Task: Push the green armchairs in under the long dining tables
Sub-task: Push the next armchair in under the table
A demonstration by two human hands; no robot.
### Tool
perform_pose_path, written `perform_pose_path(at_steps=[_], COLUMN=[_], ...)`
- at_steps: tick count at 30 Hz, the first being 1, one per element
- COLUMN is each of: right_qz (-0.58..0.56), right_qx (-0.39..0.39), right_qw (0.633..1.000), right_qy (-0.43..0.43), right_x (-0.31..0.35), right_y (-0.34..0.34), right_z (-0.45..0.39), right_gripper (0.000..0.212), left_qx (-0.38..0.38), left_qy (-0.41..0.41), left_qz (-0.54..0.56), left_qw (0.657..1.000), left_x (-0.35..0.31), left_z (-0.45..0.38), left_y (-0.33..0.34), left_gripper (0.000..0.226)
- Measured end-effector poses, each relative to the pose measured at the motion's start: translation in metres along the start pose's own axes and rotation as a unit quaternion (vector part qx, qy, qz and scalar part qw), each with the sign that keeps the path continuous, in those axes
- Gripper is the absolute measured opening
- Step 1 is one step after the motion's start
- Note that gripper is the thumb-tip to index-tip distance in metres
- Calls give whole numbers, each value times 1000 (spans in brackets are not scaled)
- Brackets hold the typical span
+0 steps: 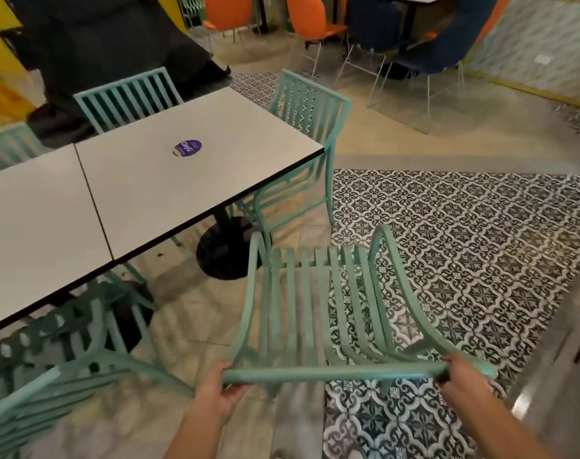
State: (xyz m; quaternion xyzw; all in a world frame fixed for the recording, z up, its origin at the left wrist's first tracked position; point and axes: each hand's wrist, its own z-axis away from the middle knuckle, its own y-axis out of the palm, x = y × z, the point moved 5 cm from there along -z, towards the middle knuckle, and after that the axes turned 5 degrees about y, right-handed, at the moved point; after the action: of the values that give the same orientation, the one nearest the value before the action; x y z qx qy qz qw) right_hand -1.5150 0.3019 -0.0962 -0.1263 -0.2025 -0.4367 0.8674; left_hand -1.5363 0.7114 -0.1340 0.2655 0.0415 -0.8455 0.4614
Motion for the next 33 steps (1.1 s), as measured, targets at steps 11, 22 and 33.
perform_pose_path(at_steps=[11, 22, 33], right_qz=[112, 173, 212], right_qx=[51, 98, 134], right_qw=[992, 980, 967], right_qy=[-8, -27, -49], right_x=[-47, -73, -92], right_y=[81, 159, 221], right_z=[0, 14, 24], right_gripper=[13, 20, 31], left_qx=[-81, -119, -145], left_qy=[8, -3, 27], left_qz=[101, 173, 180], left_qw=[992, 978, 973], left_x=[-39, -63, -78], left_z=[-10, -28, -32], left_y=[-84, -133, -168], left_gripper=[25, 16, 9])
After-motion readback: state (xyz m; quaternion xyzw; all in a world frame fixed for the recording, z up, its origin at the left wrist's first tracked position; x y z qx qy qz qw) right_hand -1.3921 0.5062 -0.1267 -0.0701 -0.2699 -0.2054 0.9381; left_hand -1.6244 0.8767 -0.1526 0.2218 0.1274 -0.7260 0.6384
